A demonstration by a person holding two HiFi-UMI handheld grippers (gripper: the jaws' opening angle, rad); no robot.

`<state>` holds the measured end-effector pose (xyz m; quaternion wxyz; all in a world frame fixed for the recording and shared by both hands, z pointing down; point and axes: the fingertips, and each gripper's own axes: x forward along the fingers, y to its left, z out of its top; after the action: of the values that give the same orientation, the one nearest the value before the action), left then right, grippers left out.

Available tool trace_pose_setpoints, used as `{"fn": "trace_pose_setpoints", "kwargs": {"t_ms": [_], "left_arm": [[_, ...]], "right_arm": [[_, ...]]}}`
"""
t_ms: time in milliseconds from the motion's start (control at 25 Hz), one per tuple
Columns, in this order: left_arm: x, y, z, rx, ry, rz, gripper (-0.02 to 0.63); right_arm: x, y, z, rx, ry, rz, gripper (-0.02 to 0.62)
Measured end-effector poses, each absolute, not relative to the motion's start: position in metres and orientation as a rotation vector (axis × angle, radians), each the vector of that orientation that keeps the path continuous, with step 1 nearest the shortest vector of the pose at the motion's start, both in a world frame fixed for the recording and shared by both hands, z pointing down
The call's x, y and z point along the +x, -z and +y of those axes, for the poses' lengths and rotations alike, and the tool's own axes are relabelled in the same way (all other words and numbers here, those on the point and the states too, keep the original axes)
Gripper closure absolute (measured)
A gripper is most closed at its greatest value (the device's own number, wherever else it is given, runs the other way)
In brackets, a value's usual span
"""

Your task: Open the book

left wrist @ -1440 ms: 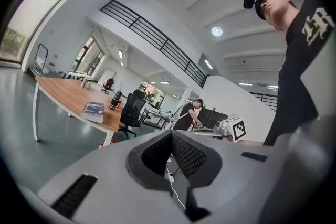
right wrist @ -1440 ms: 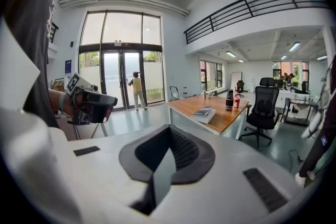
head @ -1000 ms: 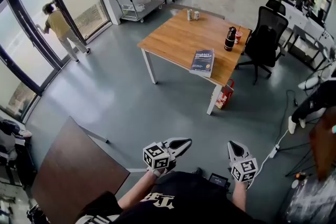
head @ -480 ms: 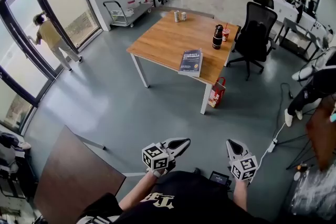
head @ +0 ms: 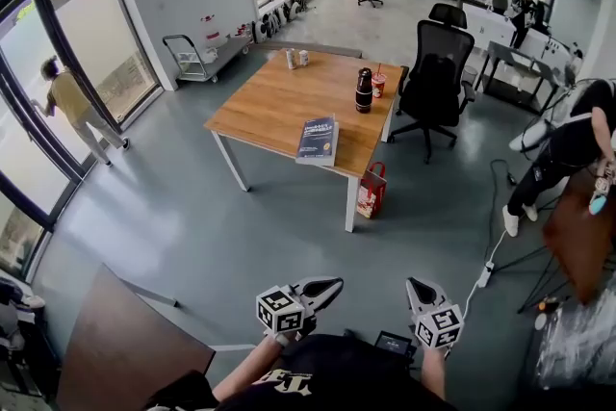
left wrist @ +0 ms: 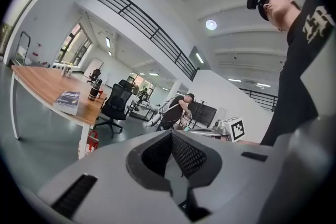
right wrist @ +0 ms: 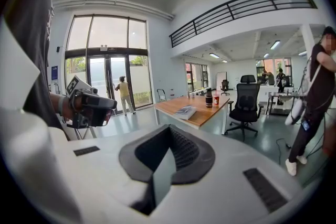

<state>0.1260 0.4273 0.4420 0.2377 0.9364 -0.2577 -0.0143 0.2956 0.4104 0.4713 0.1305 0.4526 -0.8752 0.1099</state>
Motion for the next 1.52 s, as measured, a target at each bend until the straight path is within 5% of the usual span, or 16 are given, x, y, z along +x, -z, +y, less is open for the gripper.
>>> {"fn": "trace_pose_setpoints", "kwargs": {"t_ms": [1520], "left_arm": [[0.131, -0.478, 0.404, 2.621, -0.057, -0.631, 0.600]], "right_arm": [[0.251, -0.506, 0.387, 1.117, -0.129, -2.499, 0.607]]}}
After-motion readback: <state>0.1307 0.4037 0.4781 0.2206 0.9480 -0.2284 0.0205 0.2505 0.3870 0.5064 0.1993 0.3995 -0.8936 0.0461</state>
